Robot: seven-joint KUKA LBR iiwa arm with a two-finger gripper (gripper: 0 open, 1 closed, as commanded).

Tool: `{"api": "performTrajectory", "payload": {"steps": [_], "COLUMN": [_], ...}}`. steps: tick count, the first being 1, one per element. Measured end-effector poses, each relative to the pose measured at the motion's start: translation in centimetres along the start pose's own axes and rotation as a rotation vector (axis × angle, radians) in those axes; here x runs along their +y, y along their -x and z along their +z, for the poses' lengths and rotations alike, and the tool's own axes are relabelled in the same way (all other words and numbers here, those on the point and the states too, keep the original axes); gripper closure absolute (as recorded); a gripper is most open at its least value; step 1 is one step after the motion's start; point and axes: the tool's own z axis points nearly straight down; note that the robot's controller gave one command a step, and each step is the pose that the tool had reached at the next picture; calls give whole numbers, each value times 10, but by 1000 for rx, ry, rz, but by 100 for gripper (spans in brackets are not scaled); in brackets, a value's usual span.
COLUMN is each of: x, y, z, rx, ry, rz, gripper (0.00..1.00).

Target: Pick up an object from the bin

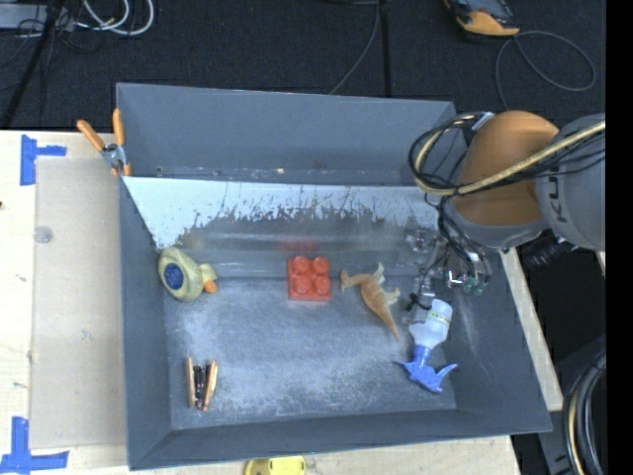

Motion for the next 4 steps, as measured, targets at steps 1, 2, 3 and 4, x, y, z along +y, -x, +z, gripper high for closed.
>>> {"api": "performTrajectory", "payload": {"steps": [1,2,3,4], "x": [17,14,24,24], "y": [-20,-8,-22,-22], "z": [15,42,53,53], "rx": [2,0,0,0], "ry": [1,0,2,1], "rz": [216,125,345,344], "gripper": [0,0,100,100]}}
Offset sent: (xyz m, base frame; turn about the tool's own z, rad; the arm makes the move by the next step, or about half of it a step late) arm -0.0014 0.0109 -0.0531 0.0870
